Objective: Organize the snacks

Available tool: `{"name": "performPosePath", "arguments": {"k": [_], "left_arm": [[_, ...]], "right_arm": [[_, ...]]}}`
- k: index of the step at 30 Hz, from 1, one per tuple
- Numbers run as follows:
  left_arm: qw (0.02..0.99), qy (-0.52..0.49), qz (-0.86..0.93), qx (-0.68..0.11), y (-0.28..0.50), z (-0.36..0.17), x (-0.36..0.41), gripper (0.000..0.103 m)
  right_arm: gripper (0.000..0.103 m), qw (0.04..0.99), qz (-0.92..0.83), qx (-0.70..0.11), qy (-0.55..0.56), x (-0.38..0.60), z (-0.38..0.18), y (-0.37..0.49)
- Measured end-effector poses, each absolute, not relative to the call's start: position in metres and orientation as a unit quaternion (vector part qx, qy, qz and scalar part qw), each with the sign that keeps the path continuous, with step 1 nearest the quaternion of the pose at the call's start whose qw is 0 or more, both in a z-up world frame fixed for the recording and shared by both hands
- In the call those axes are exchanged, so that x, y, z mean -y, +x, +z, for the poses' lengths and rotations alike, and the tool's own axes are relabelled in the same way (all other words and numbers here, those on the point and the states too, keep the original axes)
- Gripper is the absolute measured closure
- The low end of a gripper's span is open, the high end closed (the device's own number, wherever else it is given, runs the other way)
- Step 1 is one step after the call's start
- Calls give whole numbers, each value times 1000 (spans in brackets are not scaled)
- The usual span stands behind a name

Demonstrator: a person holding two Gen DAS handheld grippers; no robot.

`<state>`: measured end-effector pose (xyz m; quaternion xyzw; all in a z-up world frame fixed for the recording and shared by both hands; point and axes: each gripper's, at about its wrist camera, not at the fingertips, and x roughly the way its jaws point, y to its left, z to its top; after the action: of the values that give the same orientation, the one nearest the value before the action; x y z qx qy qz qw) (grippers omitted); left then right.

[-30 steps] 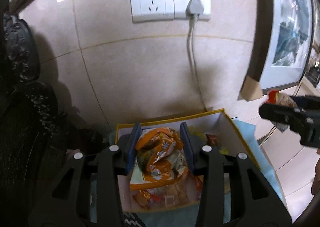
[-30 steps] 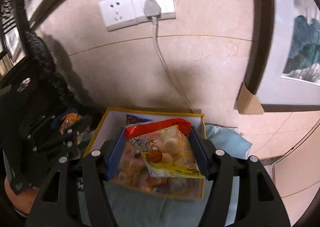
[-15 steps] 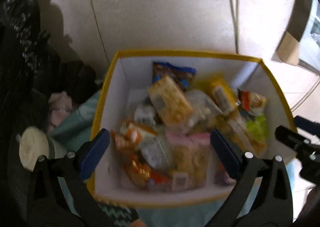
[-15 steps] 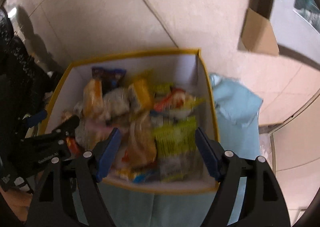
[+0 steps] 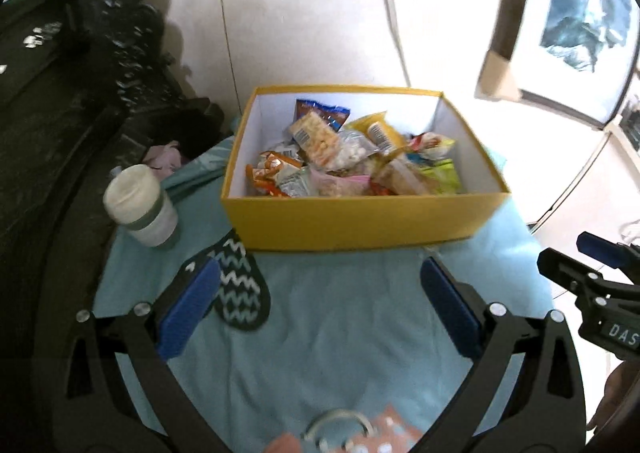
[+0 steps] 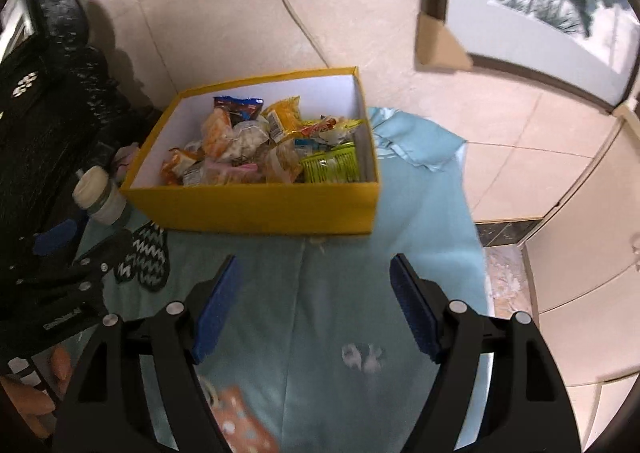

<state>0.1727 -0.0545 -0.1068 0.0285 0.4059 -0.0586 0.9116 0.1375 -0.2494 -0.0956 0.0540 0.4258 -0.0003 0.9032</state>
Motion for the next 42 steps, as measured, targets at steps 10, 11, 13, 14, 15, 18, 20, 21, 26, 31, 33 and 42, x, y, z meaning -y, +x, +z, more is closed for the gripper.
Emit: {"name": "performPosePath", "arguments": {"k": [10, 11, 13, 14, 15, 18, 20, 21, 26, 31, 33, 42], "left_arm": [[938, 77, -73, -329, 54, -26, 58, 2], [941, 79, -79, -321, 41, -16, 58, 2], [943, 83, -81, -311, 20, -2, 56, 2], [945, 82, -77, -306, 8, 7, 53, 2], [947, 79, -78, -302, -1, 12, 50, 2], [946, 54, -90, -308, -23, 22, 39, 2], [943, 45, -92, -318, -30, 22, 36, 2], [941, 45, -89, -322, -34, 21, 35, 2], [943, 54, -71, -320, -43, 20, 27, 2], [940, 26, -71, -332, -43, 17, 11, 2], [941, 18, -73, -331, -43, 17, 8, 2], [947, 22, -74, -311, -52, 25, 11, 2]], "right_arm": [[4, 928, -4, -369, 47, 258, -17, 14], [2, 930, -2, -364, 49, 259, -9, 0], [1, 933, 4, -357, 51, 261, 2, -21], [1, 934, 6, -354, 52, 260, 6, -30], [1, 935, 8, -352, 51, 259, 9, -39], [1, 937, 7, -347, 48, 255, 15, -68], [1, 936, 8, -347, 54, 253, 14, -78], [1, 936, 11, -348, 60, 252, 12, -82], [1, 929, 18, -362, 72, 248, 5, -91], [1, 930, 24, -361, 61, 239, 7, -93], [1, 931, 25, -360, 57, 236, 8, -94], [1, 934, 23, -353, 51, 231, 11, -98]]}}
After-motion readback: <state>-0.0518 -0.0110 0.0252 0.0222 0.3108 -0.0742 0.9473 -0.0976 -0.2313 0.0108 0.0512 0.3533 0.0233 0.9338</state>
